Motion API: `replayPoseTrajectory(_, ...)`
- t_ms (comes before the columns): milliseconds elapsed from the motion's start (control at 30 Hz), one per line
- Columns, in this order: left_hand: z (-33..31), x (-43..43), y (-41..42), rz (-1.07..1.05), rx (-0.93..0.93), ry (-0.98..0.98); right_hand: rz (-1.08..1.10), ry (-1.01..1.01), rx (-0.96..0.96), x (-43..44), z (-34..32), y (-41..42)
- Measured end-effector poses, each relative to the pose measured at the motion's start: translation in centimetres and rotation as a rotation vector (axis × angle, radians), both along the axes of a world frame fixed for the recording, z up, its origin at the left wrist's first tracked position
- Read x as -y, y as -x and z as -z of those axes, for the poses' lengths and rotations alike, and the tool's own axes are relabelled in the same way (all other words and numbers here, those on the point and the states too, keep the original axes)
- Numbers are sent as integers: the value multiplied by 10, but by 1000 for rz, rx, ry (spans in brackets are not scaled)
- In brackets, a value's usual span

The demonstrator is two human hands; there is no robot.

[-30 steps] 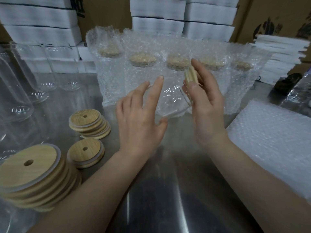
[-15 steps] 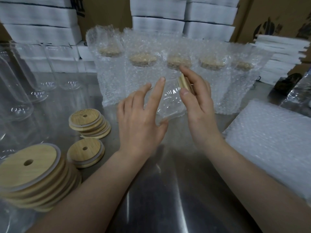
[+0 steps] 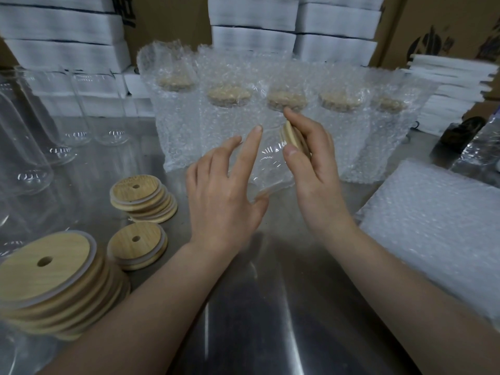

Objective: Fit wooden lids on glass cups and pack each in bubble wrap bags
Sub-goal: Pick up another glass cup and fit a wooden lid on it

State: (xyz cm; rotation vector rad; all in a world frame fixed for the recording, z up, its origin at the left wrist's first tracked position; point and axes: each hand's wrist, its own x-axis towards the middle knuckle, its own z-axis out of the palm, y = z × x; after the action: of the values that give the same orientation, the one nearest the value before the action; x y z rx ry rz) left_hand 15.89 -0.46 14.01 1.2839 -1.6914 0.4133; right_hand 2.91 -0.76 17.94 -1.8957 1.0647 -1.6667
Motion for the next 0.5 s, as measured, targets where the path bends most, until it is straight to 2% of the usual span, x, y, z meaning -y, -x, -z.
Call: replayPoseTrajectory(500, 2, 3, -2, -38, 26, 58, -31, -31, -54, 0, 1, -3)
